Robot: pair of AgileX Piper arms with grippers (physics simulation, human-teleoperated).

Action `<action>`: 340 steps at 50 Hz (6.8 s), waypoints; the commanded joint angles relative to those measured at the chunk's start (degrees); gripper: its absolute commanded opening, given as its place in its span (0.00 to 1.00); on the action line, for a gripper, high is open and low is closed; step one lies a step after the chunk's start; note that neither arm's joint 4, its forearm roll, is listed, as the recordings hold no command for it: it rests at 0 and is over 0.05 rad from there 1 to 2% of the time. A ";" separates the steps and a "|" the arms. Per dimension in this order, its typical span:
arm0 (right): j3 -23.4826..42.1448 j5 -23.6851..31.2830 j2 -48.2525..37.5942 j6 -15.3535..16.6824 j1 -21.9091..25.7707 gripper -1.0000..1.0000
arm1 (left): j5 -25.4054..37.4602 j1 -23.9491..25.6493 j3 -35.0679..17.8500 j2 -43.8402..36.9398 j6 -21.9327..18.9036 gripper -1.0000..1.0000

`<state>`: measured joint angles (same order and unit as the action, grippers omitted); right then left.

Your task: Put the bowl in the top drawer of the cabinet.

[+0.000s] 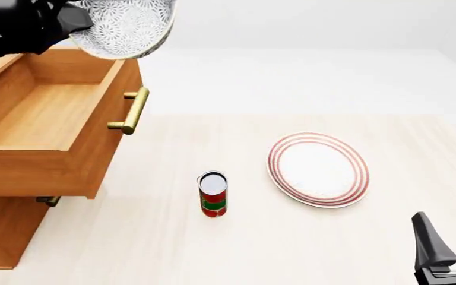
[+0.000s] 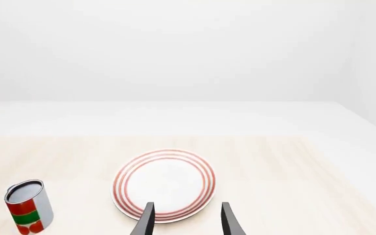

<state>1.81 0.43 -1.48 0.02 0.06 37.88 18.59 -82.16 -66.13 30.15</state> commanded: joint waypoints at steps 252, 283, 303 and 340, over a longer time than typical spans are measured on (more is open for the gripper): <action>0.04 0.01 -0.02 -0.01 -0.01 1.00 | 6.49 -27.20 3.81 -8.27 -11.74 0.00; -1.05 -0.61 0.43 -0.01 0.01 1.00 | 3.75 -28.21 5.58 -10.58 -11.96 0.00; -1.06 -0.55 0.51 0.01 0.01 1.00 | 2.18 -28.24 6.75 -11.69 -11.66 0.00; -0.21 -0.30 -0.10 0.02 0.02 1.00 | 0.79 -28.97 8.62 -11.99 -11.93 0.00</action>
<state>1.08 -0.02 -1.22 0.03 0.07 38.94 -9.72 -74.14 -77.74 18.57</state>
